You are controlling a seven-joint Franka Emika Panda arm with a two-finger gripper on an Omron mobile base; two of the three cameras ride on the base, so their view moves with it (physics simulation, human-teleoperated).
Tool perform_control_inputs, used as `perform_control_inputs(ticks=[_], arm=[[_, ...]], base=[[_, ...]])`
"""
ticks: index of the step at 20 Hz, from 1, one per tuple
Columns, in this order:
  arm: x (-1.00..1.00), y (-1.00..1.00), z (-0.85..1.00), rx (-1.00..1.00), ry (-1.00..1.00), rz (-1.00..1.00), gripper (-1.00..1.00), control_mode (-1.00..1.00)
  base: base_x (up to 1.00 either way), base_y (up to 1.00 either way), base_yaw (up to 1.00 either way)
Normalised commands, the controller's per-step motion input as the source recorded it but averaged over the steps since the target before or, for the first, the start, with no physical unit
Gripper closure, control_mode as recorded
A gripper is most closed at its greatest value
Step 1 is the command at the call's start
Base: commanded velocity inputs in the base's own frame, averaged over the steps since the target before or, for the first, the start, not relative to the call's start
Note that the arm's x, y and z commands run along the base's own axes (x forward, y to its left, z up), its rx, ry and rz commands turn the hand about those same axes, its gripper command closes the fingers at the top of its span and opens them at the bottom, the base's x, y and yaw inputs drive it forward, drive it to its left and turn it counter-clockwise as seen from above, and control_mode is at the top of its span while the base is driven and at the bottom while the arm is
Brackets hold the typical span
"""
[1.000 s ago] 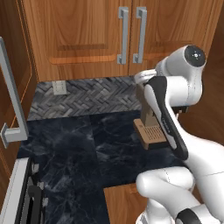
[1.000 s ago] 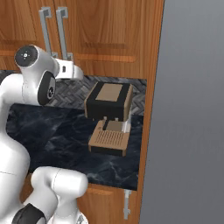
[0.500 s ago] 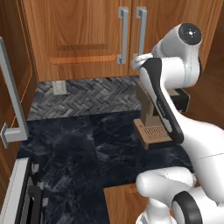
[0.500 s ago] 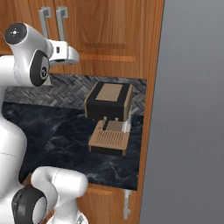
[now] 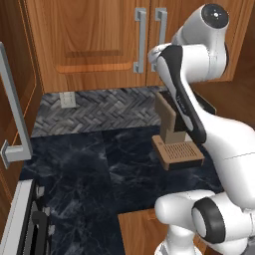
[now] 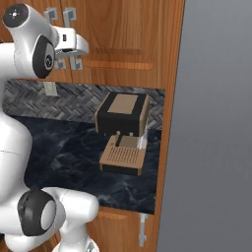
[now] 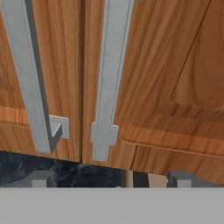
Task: Get the candle and the beer from the cabinet and move them to the dining counter.
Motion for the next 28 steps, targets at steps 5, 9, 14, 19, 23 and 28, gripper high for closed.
perform_control_inputs(ticks=[5, 9, 14, 19, 23, 28], arm=[[0.07, 0.13, 0.07, 0.0, -0.03, -0.02, -1.0, -1.0], [0.2, 0.01, 0.0, 0.0, -0.02, -0.04, -1.0, -1.0], [0.31, 0.0, 0.0, 0.0, 0.0, -0.01, -1.0, -1.0], [0.29, 0.0, 0.0, 0.0, 0.0, 0.0, -1.0, -1.0], [0.34, 0.0, 0.0, 0.02, -0.02, 0.0, -1.0, -1.0], [0.23, -0.01, -0.01, 0.03, 0.0, 0.0, -1.0, -1.0]], base=[[0.0, 0.0, 0.0], [0.0, 0.0, 0.0], [0.0, 0.0, 0.0], [0.0, 0.0, 0.0], [0.0, 0.0, 0.0], [0.0, 0.0, 0.0]])
